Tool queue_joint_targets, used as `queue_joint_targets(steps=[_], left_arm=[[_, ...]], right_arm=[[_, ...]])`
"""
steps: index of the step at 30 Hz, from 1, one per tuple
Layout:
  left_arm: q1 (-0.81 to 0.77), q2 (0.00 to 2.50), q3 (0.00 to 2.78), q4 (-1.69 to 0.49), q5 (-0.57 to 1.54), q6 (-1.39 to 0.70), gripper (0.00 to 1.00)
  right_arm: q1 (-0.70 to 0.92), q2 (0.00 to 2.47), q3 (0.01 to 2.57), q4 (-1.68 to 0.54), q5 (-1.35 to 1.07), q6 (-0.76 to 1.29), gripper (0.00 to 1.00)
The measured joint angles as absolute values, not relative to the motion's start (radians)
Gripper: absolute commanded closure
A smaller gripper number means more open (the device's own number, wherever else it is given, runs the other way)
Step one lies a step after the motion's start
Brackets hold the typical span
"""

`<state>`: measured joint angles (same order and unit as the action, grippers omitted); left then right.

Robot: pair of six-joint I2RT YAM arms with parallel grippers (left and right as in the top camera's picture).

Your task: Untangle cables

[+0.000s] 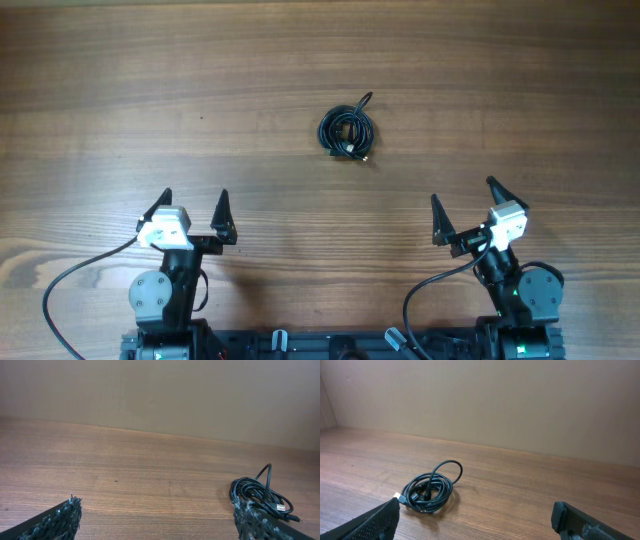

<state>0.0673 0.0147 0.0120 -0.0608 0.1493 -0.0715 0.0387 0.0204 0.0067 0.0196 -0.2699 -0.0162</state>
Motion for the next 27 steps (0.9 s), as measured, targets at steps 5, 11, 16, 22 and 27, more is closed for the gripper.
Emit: queue_joint_targets(steps=[5,11,16,22,27], left_arm=[[0.067,0.015,0.012,-0.061,0.146,-0.072,0.00],[0.067,0.015,0.012,-0.060,0.146,-0.072,0.00],[0.067,0.015,0.012,-0.061,0.142,-0.072,0.00],[0.067,0.015,0.012,-0.042,0.166,-0.072,0.00],[0.067,0.015,0.013,-0.041,0.202,-0.072,0.00]], right_arm=[[0.039,0.020,0.007,0.021,-0.274,-0.012,0.00],[0.039,0.020,0.007,0.073,-0.375,-0.004,0.00],[0.039,0.020,0.007,0.091,-0.455,-0.004,0.00],[0.039,0.020,0.007,0.078,-0.503,0.003,0.00],[0.039,0.064,0.017,0.050,-0.519,0.011,0.00]])
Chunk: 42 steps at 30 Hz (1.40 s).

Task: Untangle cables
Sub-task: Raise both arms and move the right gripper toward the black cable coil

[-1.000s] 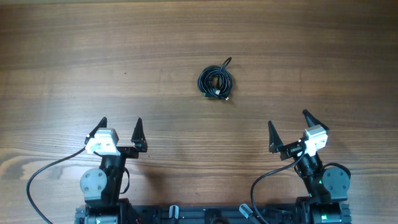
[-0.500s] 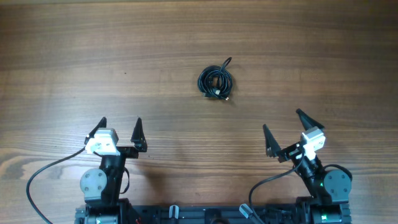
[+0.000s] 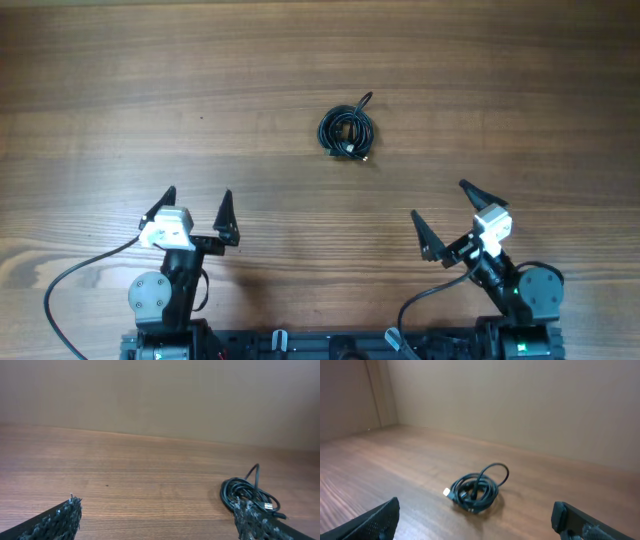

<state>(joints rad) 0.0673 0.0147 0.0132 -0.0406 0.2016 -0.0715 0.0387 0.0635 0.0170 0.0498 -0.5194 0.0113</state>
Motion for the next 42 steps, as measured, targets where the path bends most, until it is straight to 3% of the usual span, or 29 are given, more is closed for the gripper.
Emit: queue_joint_targets(steps=[16,21,42], left_arm=[[0.067,0.154,0.194,-0.091,0.377,-0.072,0.00],[0.067,0.329,0.312,-0.146,0.457,-0.072,0.00],[0.067,1.082,1.095,-0.779,0.522,-0.027,0.00]], right_arm=[[0.039,0.414,0.267,0.048,-0.641,0.043,0.00],[0.039,0.563,0.376,0.017,-0.723,0.052,0.00],[0.039,1.086,1.001,-0.552,-0.846,0.019,0.00]])
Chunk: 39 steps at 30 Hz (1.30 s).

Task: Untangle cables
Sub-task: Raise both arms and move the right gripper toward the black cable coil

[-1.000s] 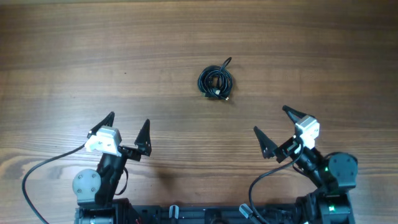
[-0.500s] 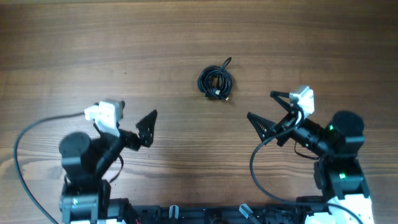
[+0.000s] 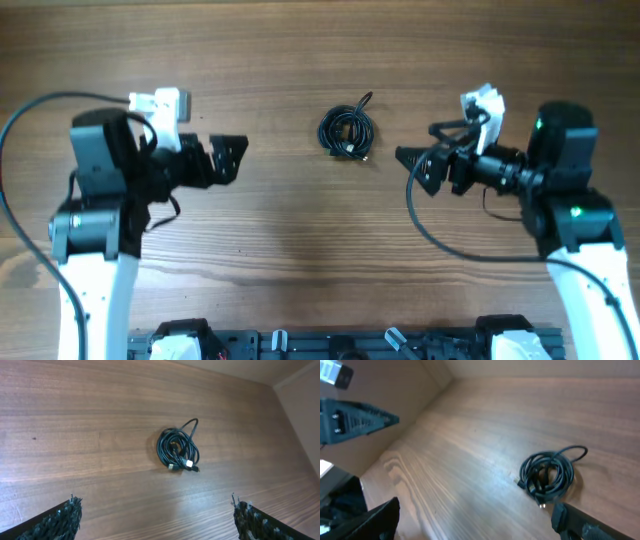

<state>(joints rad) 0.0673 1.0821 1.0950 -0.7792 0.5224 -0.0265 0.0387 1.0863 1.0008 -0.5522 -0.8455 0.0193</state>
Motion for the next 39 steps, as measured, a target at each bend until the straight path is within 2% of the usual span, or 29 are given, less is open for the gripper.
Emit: queue_joint_targets(steps=[15,20,24,28,34,39], left_arm=[[0.067,1.141,1.111,-0.780,0.530,-0.027,0.00],[0.067,1.141,1.111,-0.780,0.534,-0.027,0.00],[0.067,1.141,1.111,-0.781,0.537,-0.027,0.00],[0.067,1.142,1.111,-0.782,0.542,-0.030,0.00],[0.067,1.184,1.113,-0.780,0.483,-0.128,0.00],[0.067,1.266,1.113,-0.765,0.414,-0.196,0.00]], right_arm=[[0.039,1.488,1.605,-1.090,-0.777,-0.103,0.00],[0.039,1.554,1.620,-1.093,-0.754,-0.107,0.00],[0.039,1.588,1.620,-1.007,-0.770,-0.109,0.00],[0.042,1.592,1.620,-0.909,-0.785,0.004,0.00],[0.123,1.615,1.620,-0.856,-0.745,0.115,0.11],[0.254,1.694,1.620,-0.859,-0.589,0.217,0.16]])
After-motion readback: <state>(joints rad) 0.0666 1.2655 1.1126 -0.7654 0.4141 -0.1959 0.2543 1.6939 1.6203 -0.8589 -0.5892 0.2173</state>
